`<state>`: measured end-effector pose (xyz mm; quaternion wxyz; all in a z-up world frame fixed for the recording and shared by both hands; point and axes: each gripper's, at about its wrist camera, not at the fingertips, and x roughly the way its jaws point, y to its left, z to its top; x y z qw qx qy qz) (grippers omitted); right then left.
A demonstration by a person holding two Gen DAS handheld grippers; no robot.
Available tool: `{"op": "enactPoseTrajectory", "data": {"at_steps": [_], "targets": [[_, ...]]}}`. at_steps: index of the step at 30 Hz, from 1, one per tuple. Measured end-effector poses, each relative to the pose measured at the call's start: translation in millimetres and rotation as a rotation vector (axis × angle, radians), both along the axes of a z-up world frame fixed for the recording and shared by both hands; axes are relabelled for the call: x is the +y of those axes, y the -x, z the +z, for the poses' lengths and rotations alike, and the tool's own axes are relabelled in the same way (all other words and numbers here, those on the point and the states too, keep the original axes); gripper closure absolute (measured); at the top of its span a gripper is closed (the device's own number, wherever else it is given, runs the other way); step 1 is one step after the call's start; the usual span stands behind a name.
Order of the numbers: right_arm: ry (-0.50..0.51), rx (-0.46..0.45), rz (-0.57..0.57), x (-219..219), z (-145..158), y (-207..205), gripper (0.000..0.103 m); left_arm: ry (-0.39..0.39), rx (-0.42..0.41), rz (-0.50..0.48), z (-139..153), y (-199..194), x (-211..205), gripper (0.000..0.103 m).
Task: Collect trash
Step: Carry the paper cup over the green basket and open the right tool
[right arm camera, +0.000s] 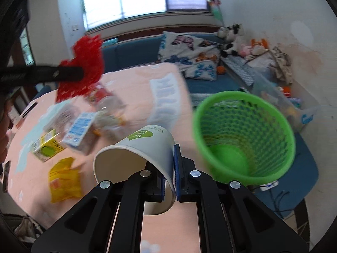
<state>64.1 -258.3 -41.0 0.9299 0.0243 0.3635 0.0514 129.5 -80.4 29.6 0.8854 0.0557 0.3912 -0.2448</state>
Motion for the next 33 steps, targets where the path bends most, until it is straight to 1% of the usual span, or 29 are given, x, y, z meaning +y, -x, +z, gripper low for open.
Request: {"op": "enactPoseTrajectory", "data": {"at_steps": [3,5,8,12,14,17,20,22,24,27,33], "targets": [[0.019,0.018,-0.064,-33,-4,-15,0.095,-0.001,0.019,-0.026,-6,-4,-17,0.070],[0.033,0.028,-0.095,-50,-8,-22,0.095,-0.016,0.025,-0.040,-9,-8,-29,0.070],[0.051,0.054,-0.130,-74,-16,-37,0.095,-0.011,0.043,-0.059,-13,-15,-47,0.070],[0.068,0.085,-0.144,-96,-29,-51,0.094,-0.002,0.070,-0.092,-21,-25,-74,0.070],[0.066,0.095,-0.151,-104,-34,-57,0.092,-0.008,0.079,-0.107,-26,-27,-86,0.070],[0.054,0.109,-0.165,-114,-41,-62,0.091,-0.010,0.097,-0.131,-33,-33,-103,0.070],[0.040,0.126,-0.171,-122,-47,-65,0.086,-0.006,0.116,-0.150,-38,-38,-119,0.069],[0.042,0.131,-0.176,-125,-49,-67,0.080,-0.011,0.125,-0.159,-40,-38,-126,0.069],[0.040,0.133,-0.178,-126,-50,-68,0.070,-0.030,0.116,-0.169,-39,-33,-130,0.069],[0.056,0.133,-0.176,-125,-49,-68,0.062,-0.011,0.106,-0.174,-35,-30,-127,0.069],[0.081,0.140,-0.205,-116,-40,-62,0.056,0.025,0.110,-0.172,-28,-23,-108,0.069]]}}
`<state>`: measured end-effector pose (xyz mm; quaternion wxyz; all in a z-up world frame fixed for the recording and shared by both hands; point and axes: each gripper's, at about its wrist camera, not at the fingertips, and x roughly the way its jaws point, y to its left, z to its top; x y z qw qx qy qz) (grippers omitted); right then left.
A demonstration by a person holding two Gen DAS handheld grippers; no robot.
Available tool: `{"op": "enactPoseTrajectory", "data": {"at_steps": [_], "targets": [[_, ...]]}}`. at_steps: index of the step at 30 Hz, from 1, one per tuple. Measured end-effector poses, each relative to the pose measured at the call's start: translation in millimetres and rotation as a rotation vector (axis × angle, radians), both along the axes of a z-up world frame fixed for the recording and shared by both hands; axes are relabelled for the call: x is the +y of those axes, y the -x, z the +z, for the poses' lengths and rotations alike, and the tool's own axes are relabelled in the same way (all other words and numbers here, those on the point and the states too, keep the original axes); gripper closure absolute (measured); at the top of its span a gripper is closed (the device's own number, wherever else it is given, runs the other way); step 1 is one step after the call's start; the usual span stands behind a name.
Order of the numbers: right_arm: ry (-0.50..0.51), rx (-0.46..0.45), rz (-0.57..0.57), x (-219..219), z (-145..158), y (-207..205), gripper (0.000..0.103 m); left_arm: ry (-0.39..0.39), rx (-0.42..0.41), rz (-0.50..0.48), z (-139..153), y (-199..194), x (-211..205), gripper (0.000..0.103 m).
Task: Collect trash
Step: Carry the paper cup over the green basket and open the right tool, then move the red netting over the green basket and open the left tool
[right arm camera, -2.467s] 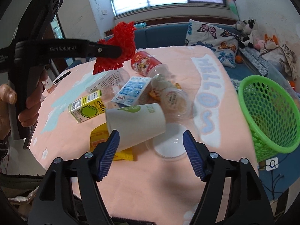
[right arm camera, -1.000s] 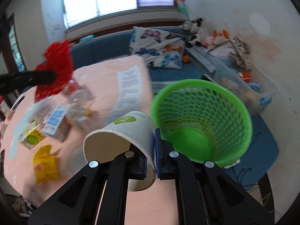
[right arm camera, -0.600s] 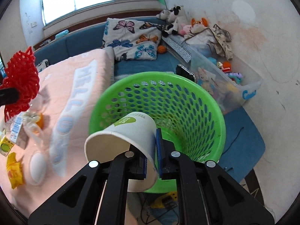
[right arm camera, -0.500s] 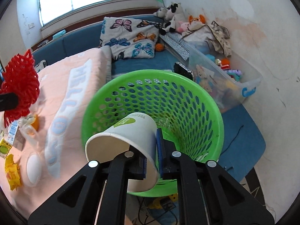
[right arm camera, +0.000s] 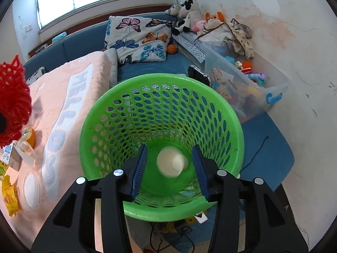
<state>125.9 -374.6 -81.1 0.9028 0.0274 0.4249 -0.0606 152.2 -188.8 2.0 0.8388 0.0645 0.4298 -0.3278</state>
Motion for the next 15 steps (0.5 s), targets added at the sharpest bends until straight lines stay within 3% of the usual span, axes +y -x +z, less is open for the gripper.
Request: {"op": "enactPoseTrajectory", "data": {"at_steps": [7,15], "targets": [[0.037,-0.014,-0.004,3,4,6,0.053,0.044,0.041,-0.024,-8,2,-3,0.069],[0.004,0.015,-0.050,-17,-6,17,0.052,0.068,0.077,-0.066,-18,-14,-32,0.068]]}}
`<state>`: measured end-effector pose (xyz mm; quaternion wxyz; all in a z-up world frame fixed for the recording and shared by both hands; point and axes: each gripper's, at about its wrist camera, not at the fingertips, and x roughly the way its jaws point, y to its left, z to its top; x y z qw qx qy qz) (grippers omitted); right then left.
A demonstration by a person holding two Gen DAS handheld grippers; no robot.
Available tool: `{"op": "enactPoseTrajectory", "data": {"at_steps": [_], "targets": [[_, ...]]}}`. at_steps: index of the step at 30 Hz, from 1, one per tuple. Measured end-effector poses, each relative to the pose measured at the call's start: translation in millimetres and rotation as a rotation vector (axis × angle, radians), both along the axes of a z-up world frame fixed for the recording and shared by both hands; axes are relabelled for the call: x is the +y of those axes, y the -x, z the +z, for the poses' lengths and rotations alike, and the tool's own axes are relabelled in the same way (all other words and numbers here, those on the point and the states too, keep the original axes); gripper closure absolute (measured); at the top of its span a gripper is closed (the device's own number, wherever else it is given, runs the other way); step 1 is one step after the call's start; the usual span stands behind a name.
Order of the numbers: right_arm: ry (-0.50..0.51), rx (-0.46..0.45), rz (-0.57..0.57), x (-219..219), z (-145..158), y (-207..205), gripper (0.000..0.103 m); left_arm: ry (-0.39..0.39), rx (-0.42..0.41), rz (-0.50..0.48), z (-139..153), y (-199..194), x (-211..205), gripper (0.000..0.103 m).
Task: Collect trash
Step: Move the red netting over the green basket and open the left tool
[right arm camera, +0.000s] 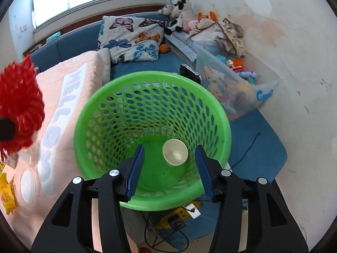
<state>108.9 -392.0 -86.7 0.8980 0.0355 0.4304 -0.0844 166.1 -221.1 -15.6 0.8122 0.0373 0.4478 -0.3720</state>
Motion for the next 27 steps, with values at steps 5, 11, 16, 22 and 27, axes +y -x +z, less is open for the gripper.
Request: {"op": "enactPoseTrajectory", "data": {"at_steps": [5,11,16,22,27], "targets": [[-0.020,-0.008,-0.015,-2,-1,11,0.052,0.001,-0.009,-0.012,2,-8,-14,0.066],[-0.030,-0.041,-0.010,-7,2,22,0.050,-0.018,-0.005,-0.016,-5,-3,-34,0.066],[-0.026,-0.068,0.008,-14,-1,18,0.050,-0.022,-0.005,-0.004,-9,-5,-40,0.064],[-0.058,-0.071,0.004,-24,-7,11,0.050,-0.037,0.000,0.010,-17,-10,-48,0.064],[-0.040,-0.060,0.014,-22,-5,9,0.050,-0.032,0.006,0.023,-21,-10,-52,0.060]]}}
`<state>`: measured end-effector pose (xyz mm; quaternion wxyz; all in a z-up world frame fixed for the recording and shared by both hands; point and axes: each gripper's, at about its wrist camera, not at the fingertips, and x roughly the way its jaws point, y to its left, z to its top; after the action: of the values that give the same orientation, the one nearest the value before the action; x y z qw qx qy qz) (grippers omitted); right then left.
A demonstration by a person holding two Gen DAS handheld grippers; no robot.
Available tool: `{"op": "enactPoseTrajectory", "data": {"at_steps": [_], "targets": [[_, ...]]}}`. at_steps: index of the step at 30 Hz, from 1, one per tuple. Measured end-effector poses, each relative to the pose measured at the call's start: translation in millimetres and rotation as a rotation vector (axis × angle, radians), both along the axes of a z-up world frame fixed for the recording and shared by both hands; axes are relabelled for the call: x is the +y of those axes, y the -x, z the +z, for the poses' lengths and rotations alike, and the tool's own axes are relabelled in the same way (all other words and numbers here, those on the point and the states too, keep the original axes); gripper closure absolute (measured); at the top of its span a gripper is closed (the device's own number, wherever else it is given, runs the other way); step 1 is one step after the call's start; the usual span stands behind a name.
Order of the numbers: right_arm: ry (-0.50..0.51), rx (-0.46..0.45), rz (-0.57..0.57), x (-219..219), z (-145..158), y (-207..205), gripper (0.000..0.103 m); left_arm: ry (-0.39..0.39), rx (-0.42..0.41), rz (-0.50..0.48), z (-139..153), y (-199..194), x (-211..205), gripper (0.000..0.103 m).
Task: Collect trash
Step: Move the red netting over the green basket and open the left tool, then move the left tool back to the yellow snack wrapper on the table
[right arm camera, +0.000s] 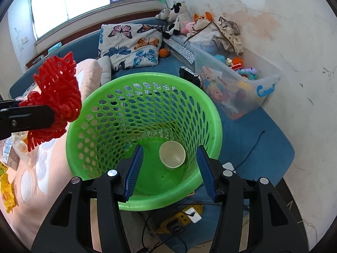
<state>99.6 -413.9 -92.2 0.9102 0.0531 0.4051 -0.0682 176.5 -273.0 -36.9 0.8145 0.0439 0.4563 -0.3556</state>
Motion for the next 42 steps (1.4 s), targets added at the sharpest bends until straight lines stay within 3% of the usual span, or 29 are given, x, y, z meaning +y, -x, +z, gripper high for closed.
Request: {"op": "enactPoseTrajectory", "data": {"at_steps": [10,11,13,15,20,26,42], "targets": [[0.019,0.009,-0.023,-12,-4,10,0.049,-0.001,0.057,-0.010,-24,-16,-30,0.054],[0.023,0.008,-0.025,-12,-4,9,0.049,-0.004,0.048,-0.006,-23,-18,-30,0.052],[0.031,0.007,-0.029,-13,-4,8,0.049,0.004,0.043,0.016,-23,-23,-27,0.033],[0.019,0.006,-0.035,-13,-5,7,0.049,0.005,0.044,0.021,-23,-26,-23,0.030],[0.025,-0.003,-0.026,-8,-2,9,0.049,0.030,0.070,0.044,-26,-30,-16,0.030],[0.007,-0.021,0.004,1,3,19,0.044,0.018,-0.013,0.093,-11,-10,-2,0.030],[-0.053,-0.063,0.193,75,12,58,0.027,0.042,-0.086,0.271,26,40,99,0.030]]}}
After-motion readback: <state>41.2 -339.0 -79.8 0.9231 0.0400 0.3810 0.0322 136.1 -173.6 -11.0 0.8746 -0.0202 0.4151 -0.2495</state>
